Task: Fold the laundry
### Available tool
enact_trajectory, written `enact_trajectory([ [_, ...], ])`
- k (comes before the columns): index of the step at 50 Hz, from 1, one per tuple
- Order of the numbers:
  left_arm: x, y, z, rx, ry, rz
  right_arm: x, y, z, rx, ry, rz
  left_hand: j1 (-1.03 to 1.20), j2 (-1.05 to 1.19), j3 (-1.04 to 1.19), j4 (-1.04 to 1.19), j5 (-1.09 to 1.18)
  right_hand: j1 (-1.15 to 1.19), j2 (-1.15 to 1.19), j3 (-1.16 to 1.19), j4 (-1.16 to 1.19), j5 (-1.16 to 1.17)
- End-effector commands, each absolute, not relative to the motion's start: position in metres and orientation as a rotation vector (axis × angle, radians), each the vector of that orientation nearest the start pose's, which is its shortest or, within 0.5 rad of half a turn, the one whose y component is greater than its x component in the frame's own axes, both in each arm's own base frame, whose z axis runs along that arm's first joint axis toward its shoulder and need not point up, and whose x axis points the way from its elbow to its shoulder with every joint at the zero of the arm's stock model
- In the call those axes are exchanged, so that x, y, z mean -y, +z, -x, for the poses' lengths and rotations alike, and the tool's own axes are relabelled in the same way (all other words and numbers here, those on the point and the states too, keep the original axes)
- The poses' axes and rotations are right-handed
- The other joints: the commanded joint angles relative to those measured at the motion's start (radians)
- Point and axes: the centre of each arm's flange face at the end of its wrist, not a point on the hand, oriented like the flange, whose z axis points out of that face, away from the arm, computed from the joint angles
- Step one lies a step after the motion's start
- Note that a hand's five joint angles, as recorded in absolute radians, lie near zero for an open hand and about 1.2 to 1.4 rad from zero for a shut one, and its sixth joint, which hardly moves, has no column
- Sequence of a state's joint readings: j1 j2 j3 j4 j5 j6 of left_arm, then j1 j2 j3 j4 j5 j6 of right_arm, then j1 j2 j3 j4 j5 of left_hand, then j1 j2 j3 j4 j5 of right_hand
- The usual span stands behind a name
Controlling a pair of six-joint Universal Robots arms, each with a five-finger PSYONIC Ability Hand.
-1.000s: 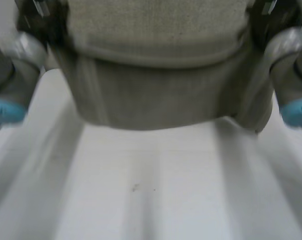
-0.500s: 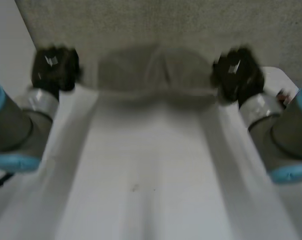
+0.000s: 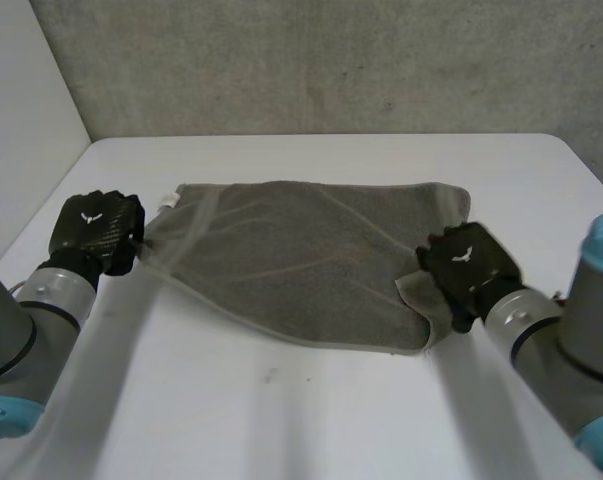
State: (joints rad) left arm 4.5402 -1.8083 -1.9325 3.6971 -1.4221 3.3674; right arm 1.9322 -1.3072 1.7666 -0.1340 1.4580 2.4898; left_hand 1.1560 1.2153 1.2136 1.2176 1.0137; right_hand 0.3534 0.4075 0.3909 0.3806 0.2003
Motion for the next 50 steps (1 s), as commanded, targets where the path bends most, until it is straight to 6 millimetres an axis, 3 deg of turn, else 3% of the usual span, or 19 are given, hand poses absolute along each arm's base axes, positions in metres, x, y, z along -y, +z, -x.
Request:
enact_trajectory([
  [1,0.278,0.187,0.199,-2.219,-2.251,-0.632,0.255,0.221,-0.227,-2.262,-1.868,1.216,0.24,0.181,0.183,0.179,0.208,0.049,-0.006,0.011,0.021,0.027],
  [10,0.274,0.188,0.199,-2.22,-2.251,-0.639,0.261,0.241,-0.241,-2.107,-1.816,1.352,0.24,0.181,0.183,0.179,0.208,0.104,0.05,0.067,0.077,0.083],
  [15,0.274,0.192,0.197,-2.201,-2.266,-0.631,0.284,0.223,-0.257,-2.094,-1.705,1.536,0.24,0.181,0.183,0.179,0.208,0.172,0.118,0.134,0.145,0.15],
  [18,0.274,0.194,0.197,-2.196,-2.271,-0.632,0.286,0.218,-0.261,-2.088,-1.663,1.584,0.24,0.181,0.183,0.179,0.208,0.19,0.135,0.152,0.162,0.168],
  [20,0.273,0.195,0.197,-2.192,-2.28,-0.641,0.295,0.202,-0.267,-2.095,-1.589,1.645,0.24,0.181,0.183,0.179,0.208,0.19,0.135,0.152,0.162,0.168],
  [34,0.273,0.196,0.197,-2.189,-2.284,-0.643,0.314,0.145,-0.283,-2.128,-1.466,1.731,0.24,0.181,0.183,0.179,0.208,0.198,0.144,0.161,0.171,0.177],
  [42,0.273,0.195,0.197,-2.194,-2.281,-0.64,0.313,0.133,-0.294,-2.095,-1.481,1.801,0.24,0.181,0.183,0.179,0.208,0.195,0.141,0.158,0.168,0.174],
  [50,0.271,0.192,0.196,-2.204,-2.271,-0.644,0.314,0.127,-0.291,-2.136,-1.476,1.837,0.24,0.181,0.183,0.179,0.208,0.201,0.147,0.164,0.174,0.18],
])
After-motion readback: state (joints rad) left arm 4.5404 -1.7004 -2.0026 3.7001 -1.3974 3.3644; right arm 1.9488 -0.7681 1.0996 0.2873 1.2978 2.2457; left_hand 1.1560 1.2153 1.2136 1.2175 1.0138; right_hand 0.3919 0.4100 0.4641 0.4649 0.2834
